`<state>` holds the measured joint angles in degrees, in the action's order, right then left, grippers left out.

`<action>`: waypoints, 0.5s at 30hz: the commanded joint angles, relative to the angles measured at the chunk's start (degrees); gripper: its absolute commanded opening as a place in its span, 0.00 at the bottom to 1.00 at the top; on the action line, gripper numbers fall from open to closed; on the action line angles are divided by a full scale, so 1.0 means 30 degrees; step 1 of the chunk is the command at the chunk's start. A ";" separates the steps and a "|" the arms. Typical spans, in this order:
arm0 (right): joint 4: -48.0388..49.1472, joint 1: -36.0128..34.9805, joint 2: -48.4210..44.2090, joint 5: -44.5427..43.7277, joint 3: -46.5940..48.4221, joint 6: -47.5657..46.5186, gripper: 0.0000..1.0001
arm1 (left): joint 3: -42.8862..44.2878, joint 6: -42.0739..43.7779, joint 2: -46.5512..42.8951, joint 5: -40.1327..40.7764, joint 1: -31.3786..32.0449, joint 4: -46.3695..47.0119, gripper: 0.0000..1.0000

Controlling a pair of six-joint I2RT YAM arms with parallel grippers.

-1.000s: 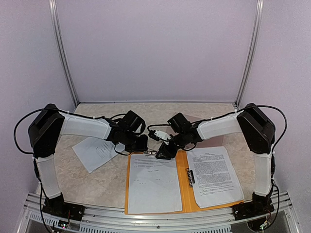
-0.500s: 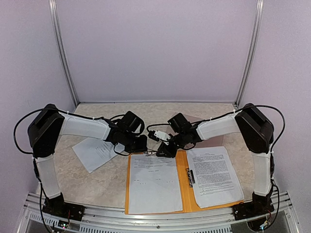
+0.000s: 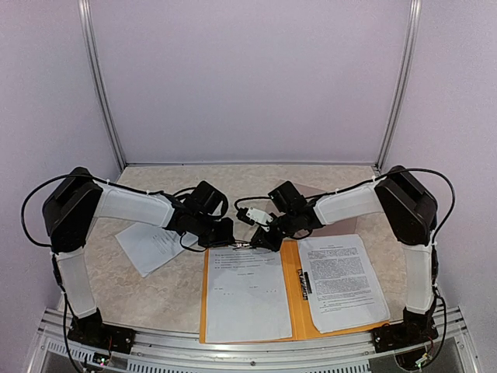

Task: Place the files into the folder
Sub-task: Close the spring clip on the folder with some files.

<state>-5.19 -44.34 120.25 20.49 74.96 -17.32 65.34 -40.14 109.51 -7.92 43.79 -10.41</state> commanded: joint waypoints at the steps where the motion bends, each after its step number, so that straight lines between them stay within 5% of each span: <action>1: -0.1653 -0.0069 0.1028 -0.1065 -0.0913 -0.0287 0.14 | -0.1335 -0.0155 0.1137 -0.0308 -0.0076 -0.3294 0.00; 15: -0.1901 -0.0075 0.1065 -0.1045 -0.1354 -0.0306 0.11 | -0.2149 -0.0359 0.1937 -0.0801 -0.0292 -0.3228 0.00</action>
<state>-4.03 -44.34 120.14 20.32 74.06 -17.98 63.24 -40.91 109.69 -9.98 42.98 -7.86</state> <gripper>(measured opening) 0.116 0.006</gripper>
